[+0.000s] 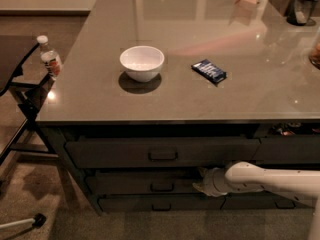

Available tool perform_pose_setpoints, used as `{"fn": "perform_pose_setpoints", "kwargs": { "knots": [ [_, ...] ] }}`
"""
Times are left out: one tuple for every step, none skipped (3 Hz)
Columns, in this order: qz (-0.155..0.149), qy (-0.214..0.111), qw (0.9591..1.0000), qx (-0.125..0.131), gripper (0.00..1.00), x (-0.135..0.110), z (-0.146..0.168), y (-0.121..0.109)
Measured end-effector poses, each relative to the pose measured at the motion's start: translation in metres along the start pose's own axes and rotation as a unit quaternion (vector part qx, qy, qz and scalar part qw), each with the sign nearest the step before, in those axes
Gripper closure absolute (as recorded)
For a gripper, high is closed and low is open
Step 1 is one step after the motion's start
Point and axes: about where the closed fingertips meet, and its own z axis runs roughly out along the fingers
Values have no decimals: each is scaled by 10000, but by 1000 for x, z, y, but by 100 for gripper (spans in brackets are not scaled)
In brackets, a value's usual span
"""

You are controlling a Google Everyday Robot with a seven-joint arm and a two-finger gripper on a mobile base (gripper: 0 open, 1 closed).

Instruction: Open middle drawer

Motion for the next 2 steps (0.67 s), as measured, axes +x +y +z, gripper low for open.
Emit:
{"fn": "perform_pose_setpoints", "kwargs": {
  "knots": [
    [-1, 0, 10000, -1, 82, 0, 0, 0],
    [-1, 0, 10000, -1, 59, 0, 0, 0]
  ]
}}
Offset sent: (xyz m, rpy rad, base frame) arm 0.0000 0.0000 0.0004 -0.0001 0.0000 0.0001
